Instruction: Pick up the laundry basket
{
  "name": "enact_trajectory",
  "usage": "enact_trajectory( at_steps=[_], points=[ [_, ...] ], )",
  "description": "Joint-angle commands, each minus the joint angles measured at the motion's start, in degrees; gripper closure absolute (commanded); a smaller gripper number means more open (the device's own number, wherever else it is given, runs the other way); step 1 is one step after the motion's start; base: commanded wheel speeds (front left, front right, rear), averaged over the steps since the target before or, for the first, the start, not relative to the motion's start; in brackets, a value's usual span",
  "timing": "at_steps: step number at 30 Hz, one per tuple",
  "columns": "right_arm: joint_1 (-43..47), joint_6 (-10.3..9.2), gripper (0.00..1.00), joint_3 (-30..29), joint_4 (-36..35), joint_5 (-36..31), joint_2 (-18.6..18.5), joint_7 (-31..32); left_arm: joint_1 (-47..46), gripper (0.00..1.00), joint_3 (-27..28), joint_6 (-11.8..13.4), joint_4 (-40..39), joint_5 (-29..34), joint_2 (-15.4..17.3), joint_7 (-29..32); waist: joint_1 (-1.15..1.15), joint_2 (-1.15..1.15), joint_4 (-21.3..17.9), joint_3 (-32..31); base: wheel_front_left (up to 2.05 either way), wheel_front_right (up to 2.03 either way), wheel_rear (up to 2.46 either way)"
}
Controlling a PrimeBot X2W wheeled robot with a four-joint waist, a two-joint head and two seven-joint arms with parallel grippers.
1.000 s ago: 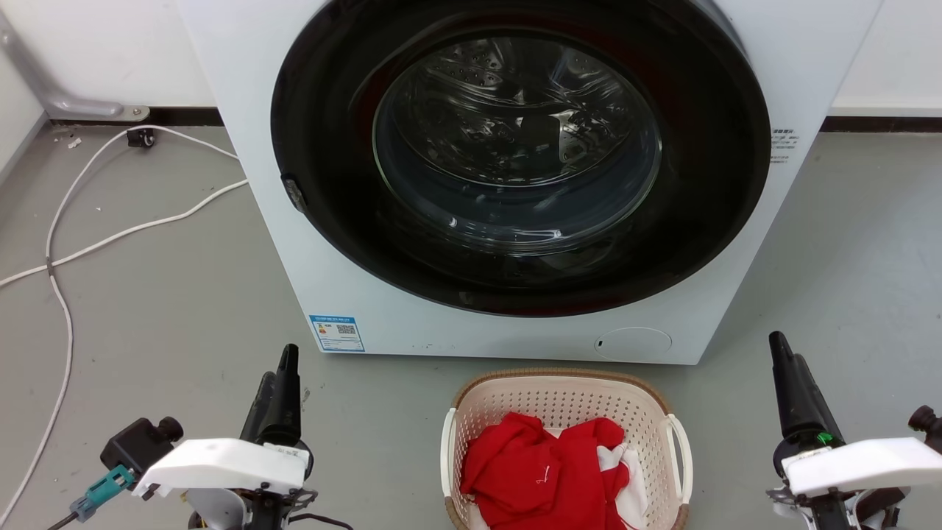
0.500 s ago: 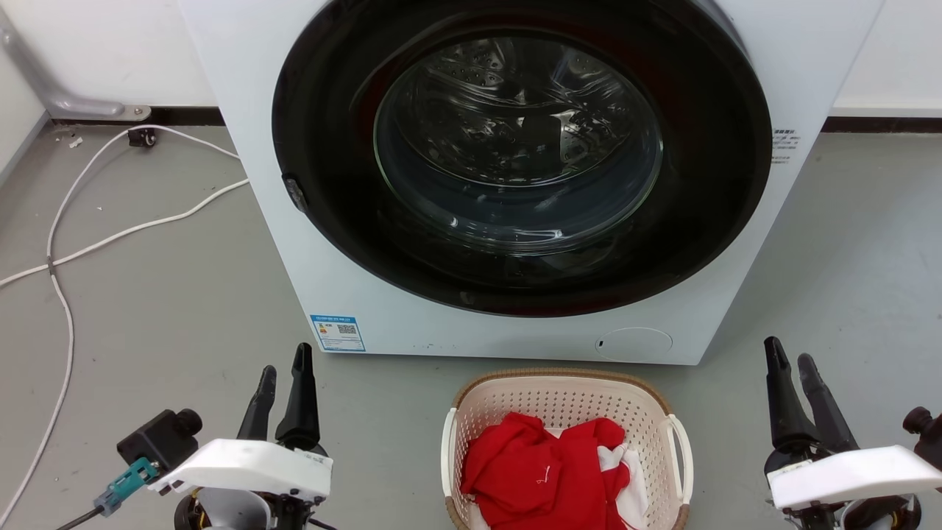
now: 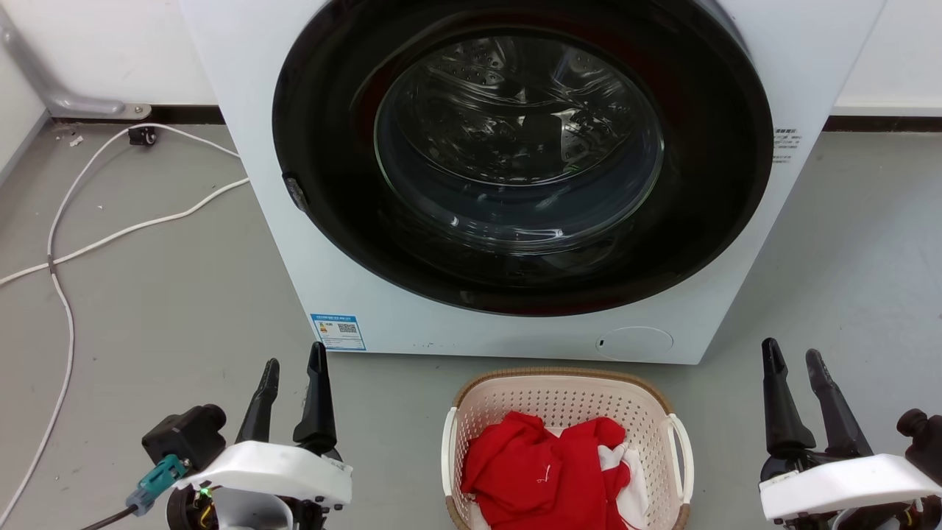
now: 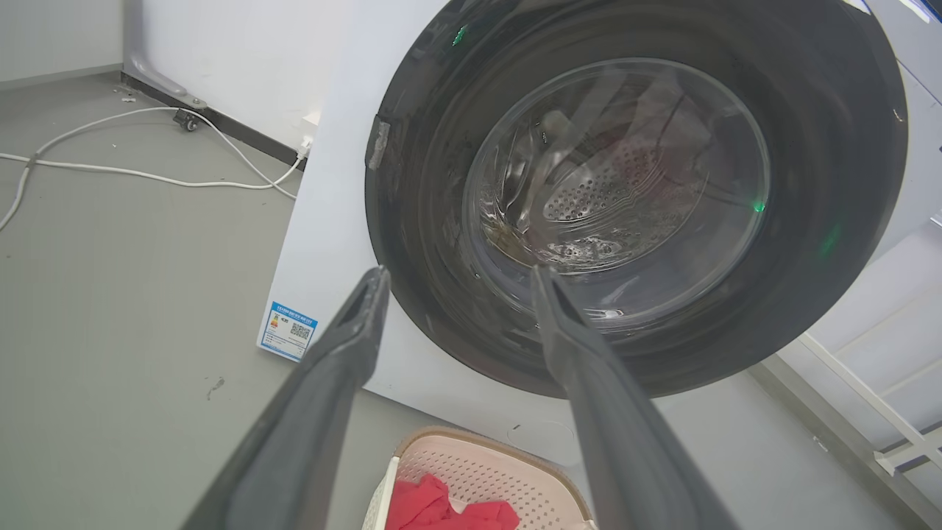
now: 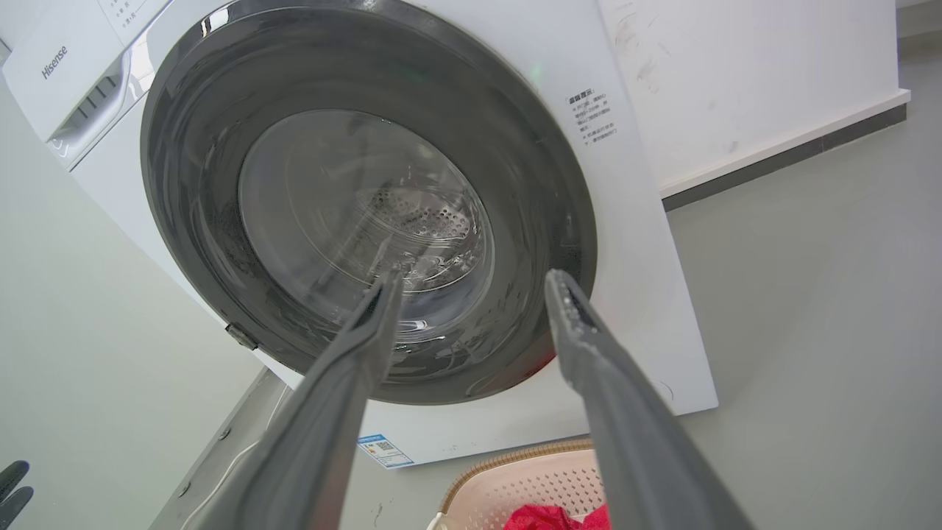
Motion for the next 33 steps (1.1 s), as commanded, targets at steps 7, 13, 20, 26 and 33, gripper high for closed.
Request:
enact_trajectory(
  at_steps=[7,13,20,26,33],
  points=[
    [0.80,0.00,0.00,0.40,-1.81,-5.26,-0.13,-1.46,0.50,0.00,-1.33,1.23,-1.22,5.61,0.84,-1.48,-0.01,0.00,0.00,0.02,0.00,0.00,0.00],
    [1.39,0.00,0.00,0.33,-2.54,-8.83,-0.14,-2.33,0.82,0.00,-2.33,2.00,-1.51,9.34,1.18,-2.40,-0.01,0.00,-0.03,-0.07,0.00,0.00,0.00],
    [2.01,0.00,0.00,-0.01,-3.29,-12.83,-0.14,-3.28,1.12,0.00,-3.48,3.02,-2.00,13.43,1.51,-3.38,-0.01,0.00,-0.13,-0.15,0.00,0.00,0.00],
    [2.44,0.00,0.00,-0.09,-3.87,-15.91,-0.14,-4.16,1.37,0.00,-4.53,3.51,-2.12,16.68,1.90,-4.11,-0.01,0.00,-0.13,-0.17,0.00,0.00,0.00],
    [3.14,0.00,0.00,0.24,-4.19,-19.15,-0.14,-5.00,1.66,0.00,-5.44,4.20,-2.20,20.27,2.12,-4.97,-0.01,0.00,-0.07,-0.13,0.00,0.00,0.00]
  ],
)
